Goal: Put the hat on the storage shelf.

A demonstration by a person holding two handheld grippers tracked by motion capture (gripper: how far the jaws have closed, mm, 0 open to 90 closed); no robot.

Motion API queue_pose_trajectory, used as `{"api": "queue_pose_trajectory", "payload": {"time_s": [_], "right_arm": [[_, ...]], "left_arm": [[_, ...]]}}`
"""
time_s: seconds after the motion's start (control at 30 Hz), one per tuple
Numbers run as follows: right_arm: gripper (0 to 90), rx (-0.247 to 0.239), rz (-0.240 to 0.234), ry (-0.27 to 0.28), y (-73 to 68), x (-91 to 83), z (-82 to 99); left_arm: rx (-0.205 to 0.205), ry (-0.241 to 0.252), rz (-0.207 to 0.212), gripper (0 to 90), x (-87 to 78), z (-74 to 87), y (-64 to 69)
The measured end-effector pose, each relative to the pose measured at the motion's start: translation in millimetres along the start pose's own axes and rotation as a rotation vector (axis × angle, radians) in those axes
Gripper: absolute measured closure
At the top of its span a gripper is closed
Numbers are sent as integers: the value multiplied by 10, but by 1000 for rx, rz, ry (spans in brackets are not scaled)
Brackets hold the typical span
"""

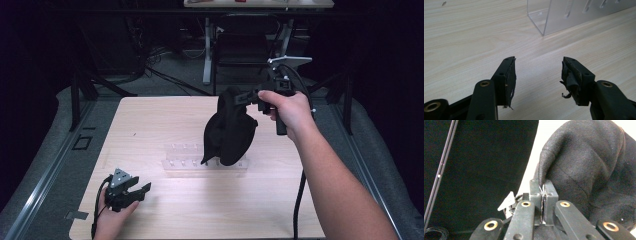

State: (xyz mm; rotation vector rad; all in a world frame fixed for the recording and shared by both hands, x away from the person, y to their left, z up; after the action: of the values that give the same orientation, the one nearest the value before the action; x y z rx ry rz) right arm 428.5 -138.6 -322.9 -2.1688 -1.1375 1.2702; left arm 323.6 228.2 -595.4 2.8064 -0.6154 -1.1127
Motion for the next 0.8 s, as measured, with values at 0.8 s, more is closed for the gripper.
{"api": "queue_pose_trajectory", "payload": {"time_s": [0.8], "right_arm": [[883,11,-36,0,37,195,31]], "left_arm": [[21,12,27,463,16,-40,120]]}}
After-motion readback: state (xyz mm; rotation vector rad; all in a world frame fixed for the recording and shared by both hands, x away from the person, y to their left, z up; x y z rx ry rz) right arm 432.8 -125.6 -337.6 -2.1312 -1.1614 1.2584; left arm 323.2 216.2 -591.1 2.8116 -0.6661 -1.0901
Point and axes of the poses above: each handheld gripper's, and its own axes: x roughly forward along the jaws, z roughly out of its underside, y roughly to its right, the point moved 6 cm from there along x, roughly forward along the jaws, and after that the axes turned 11 degrees about -x, right-handed, at the moved point
